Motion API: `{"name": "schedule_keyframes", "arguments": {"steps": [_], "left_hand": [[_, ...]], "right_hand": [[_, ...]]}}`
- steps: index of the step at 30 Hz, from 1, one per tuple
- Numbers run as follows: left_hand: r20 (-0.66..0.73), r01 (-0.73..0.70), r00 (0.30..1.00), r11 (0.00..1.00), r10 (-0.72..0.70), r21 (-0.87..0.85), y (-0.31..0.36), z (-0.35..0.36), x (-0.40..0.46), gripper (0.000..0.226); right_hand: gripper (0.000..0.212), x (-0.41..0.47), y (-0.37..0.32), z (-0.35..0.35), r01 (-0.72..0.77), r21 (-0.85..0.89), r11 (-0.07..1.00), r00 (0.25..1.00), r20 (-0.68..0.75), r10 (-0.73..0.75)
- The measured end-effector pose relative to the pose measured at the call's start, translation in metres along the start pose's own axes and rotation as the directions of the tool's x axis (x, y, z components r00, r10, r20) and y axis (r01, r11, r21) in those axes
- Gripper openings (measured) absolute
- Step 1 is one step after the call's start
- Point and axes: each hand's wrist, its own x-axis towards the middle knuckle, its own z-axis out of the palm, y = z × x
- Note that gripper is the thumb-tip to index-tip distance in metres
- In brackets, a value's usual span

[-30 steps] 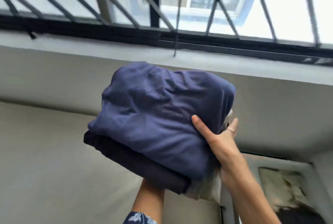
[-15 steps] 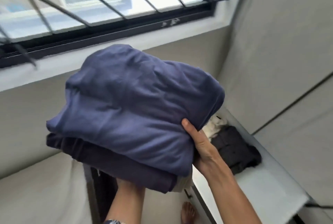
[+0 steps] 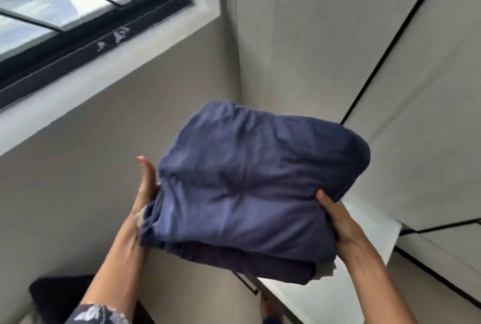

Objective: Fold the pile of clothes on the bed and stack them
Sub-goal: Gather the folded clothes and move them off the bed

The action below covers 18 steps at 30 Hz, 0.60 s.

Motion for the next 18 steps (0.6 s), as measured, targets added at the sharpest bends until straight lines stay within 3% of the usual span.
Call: {"name": "schedule_keyframes", "arguments": {"steps": [2,3,4,5,8,9,11,13,18], "left_hand": [[0.031,0.021,0.999,0.983,-0.027,0.184,-0.02,0.026,0.023,0.05],[0.028,-0.027,0.999,0.905,0.017,0.425,-0.019,0.028,0.024,0.047],[0.076,-0.044,0.997,0.833,0.002,0.552,-0.026,0.041,0.024,0.041],[0.121,-0.008,0.99,0.831,-0.071,0.557,-0.037,0.039,0.034,0.036],[0.008,0.291,0.943,0.834,-0.333,0.47,-0.063,0.06,0.083,0.032],[0.099,0.343,0.898,0.823,-0.428,0.452,-0.071,0.058,0.093,0.031],[0.269,0.347,0.804,0.785,-0.53,0.513,-0.095,0.046,0.109,0.058],[0.305,0.302,0.754,0.719,-0.582,0.626,-0.125,0.044,0.137,0.088],[0.22,0.401,0.684,0.611,-0.695,0.683,-0.206,0.028,0.194,0.071]], "right_hand": [[0.112,0.012,0.006,-0.015,-0.002,0.031,1.0,0.999,-0.048,0.003],[0.111,0.015,0.01,-0.023,-0.017,0.013,1.0,0.997,-0.074,0.018],[0.112,0.023,0.018,-0.036,-0.041,0.009,0.999,0.993,-0.111,0.042],[0.114,0.026,0.024,-0.044,-0.062,0.002,0.998,0.989,-0.136,0.062],[0.103,0.034,0.048,-0.07,-0.151,0.039,0.988,0.974,-0.167,0.156],[0.091,0.036,0.06,-0.08,-0.197,0.083,0.977,0.963,-0.171,0.209],[0.083,0.038,0.083,-0.092,-0.266,0.186,0.946,0.938,-0.174,0.298],[0.099,0.049,0.113,-0.108,-0.336,0.228,0.914,0.904,-0.194,0.38],[0.104,0.087,0.208,-0.146,-0.424,0.294,0.857,0.849,-0.2,0.489]]}}
